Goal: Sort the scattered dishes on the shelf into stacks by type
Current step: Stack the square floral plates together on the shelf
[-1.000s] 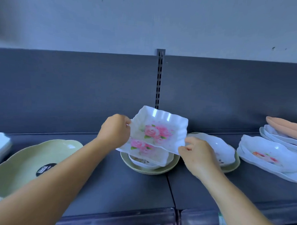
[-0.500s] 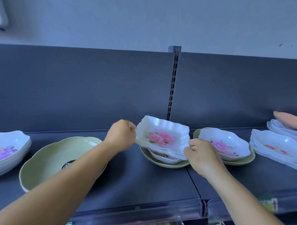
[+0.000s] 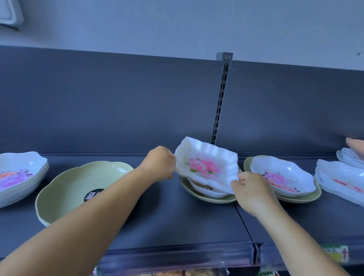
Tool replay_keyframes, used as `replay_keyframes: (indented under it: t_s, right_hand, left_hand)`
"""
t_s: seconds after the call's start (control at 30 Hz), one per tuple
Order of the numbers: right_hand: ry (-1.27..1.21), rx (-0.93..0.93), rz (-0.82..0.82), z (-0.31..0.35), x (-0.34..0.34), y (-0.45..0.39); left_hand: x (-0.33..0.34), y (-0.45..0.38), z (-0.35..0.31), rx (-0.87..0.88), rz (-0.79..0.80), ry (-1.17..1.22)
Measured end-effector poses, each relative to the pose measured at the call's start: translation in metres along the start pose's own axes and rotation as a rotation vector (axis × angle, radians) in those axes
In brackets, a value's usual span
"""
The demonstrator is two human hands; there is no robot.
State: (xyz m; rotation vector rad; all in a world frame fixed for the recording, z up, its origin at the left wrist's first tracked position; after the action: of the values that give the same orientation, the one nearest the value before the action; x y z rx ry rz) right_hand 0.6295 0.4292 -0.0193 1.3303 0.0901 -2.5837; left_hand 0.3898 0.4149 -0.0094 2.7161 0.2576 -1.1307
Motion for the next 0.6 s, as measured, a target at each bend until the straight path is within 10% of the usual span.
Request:
replay_keyframes:
  t_s: [0.6]
  right_hand:
    - [-0.188,-0.167,-0.014,0.005,-0.005,0.006]
  left_hand:
    - [-0.014,0.068,0.006,-0.136,-0.211,0.249]
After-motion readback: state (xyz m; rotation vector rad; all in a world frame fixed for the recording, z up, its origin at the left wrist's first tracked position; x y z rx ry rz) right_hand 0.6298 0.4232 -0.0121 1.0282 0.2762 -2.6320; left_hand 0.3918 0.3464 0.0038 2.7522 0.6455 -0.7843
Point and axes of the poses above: each hand's wrist, its own y-axis away from the middle knuckle, its own x-axis out of the palm, z = x × y, the point moved 8 cm from there along -y, towards the middle knuckle, and after that the axes turned 11 degrees about z, right-handed, at the moved point
